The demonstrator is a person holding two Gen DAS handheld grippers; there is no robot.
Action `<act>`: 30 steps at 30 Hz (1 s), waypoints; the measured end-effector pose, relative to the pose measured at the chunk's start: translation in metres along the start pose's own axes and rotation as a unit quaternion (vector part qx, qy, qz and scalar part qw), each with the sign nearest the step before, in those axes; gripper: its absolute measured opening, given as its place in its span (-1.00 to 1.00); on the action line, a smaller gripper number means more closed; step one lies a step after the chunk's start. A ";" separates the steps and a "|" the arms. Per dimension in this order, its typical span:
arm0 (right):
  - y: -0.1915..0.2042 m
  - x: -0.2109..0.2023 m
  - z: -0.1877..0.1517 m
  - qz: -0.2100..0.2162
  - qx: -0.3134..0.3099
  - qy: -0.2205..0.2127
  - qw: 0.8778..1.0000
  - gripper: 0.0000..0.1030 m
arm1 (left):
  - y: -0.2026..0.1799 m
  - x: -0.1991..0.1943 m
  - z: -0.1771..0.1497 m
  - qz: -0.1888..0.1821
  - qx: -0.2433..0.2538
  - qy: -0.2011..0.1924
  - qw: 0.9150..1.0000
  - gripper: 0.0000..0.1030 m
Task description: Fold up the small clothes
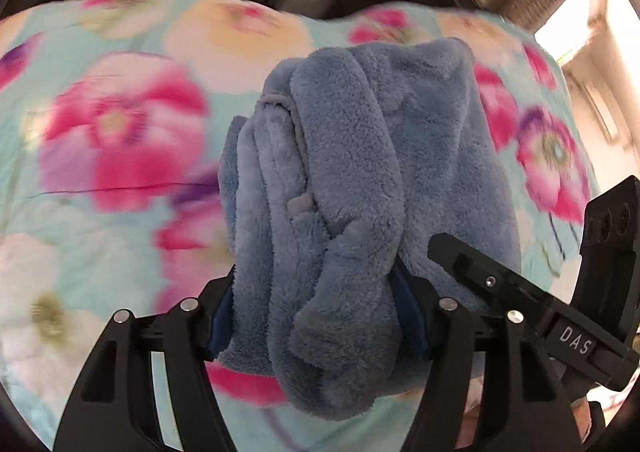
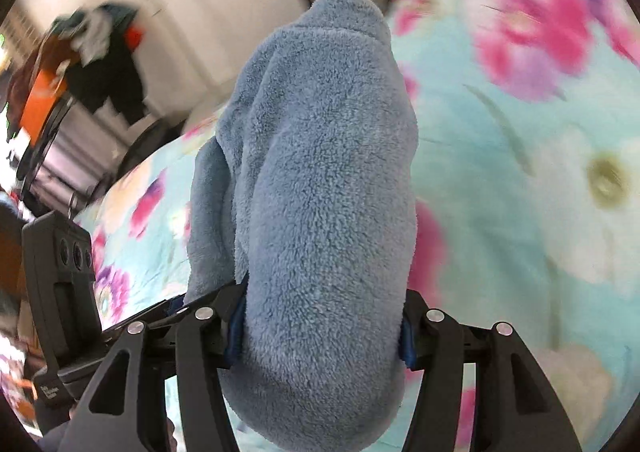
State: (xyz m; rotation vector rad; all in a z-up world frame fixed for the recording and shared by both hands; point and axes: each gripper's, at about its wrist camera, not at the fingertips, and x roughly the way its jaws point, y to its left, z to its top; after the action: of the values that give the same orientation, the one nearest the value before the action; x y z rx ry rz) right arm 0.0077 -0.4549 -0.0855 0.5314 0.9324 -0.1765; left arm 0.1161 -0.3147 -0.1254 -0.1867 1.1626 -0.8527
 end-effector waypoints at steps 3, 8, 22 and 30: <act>-0.050 -0.006 -0.002 -0.020 0.043 -0.004 0.999 0.12 | -0.027 0.027 -0.010 -0.002 0.010 0.013 1.000 0.26; -0.119 0.023 -0.013 -0.047 0.124 0.041 0.990 0.15 | -0.050 0.087 -0.036 0.041 0.025 0.063 0.997 0.31; -0.112 -0.041 -0.010 -0.079 0.134 -0.021 0.988 0.32 | -0.032 0.021 -0.044 0.106 0.072 0.020 0.992 0.72; -0.075 -0.078 -0.018 -0.026 0.082 -0.030 0.996 0.10 | -0.038 0.013 -0.030 0.110 0.066 0.014 0.992 0.72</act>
State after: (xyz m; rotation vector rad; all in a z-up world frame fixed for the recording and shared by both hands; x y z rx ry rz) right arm -0.0794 -0.5163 -0.0583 0.6497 0.8779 -0.3164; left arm 0.0732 -0.3405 -0.1265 0.0620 1.1241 -0.7359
